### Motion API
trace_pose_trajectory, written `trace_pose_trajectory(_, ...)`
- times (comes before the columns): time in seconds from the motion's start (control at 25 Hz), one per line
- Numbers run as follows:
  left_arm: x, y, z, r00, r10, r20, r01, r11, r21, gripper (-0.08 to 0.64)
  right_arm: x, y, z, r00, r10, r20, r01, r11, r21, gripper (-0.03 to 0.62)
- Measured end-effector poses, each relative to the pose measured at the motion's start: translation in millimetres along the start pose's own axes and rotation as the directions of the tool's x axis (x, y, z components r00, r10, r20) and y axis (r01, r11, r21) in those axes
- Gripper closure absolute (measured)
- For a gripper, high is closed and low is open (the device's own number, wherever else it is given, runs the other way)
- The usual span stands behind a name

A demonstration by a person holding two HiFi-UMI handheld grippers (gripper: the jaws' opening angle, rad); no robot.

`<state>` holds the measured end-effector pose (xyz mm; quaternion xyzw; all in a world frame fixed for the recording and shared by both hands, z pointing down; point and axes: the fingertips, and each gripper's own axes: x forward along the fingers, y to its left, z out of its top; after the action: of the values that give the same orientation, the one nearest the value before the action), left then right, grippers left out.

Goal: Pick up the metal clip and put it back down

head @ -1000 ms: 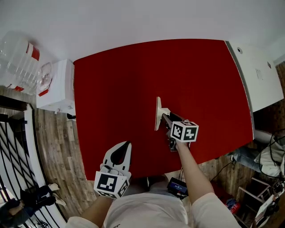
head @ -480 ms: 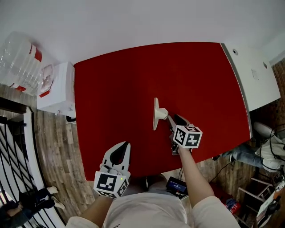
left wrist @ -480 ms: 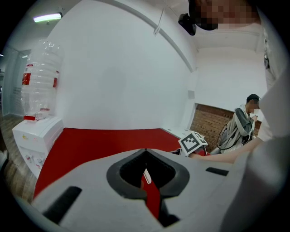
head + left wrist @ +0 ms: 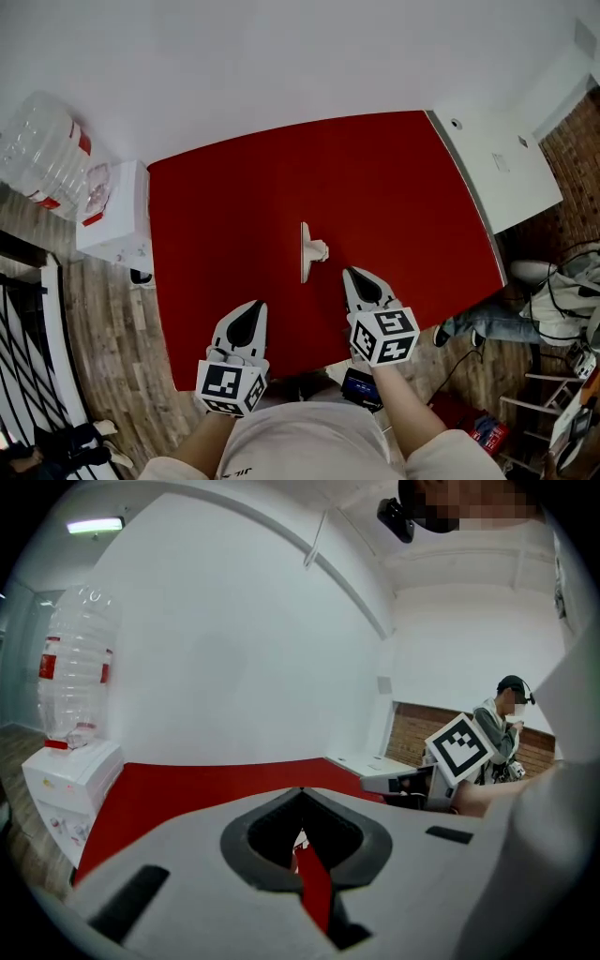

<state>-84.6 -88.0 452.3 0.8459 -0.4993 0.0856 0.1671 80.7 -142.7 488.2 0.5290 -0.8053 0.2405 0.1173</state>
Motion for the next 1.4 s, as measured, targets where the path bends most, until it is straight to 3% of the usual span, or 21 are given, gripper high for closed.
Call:
trace_pose_trajectory(0.28,-21,-13,3,1.0,0.019,0.006,-0.018,1.0,-0.011,0.557,-57,29,-5,0.999,-0.034,0.029,0.037,0.994,-0.102,0.588)
trace_pose_trajectory(0.72,-28,-33,3,1.0,-0.004,0.01,0.004,1.0,0.022,0.557,-81,24,1,0.994,-0.053,0.092,0.062,0.993,-0.104,0.588)
trace_pose_trajectory(1.4,-31,-46,8,0.999,-0.011,0.033,0.011,1.0,0.019,0.557,-89,35,0,0.996,-0.019,0.089,0.031,0.991,-0.134,0.589)
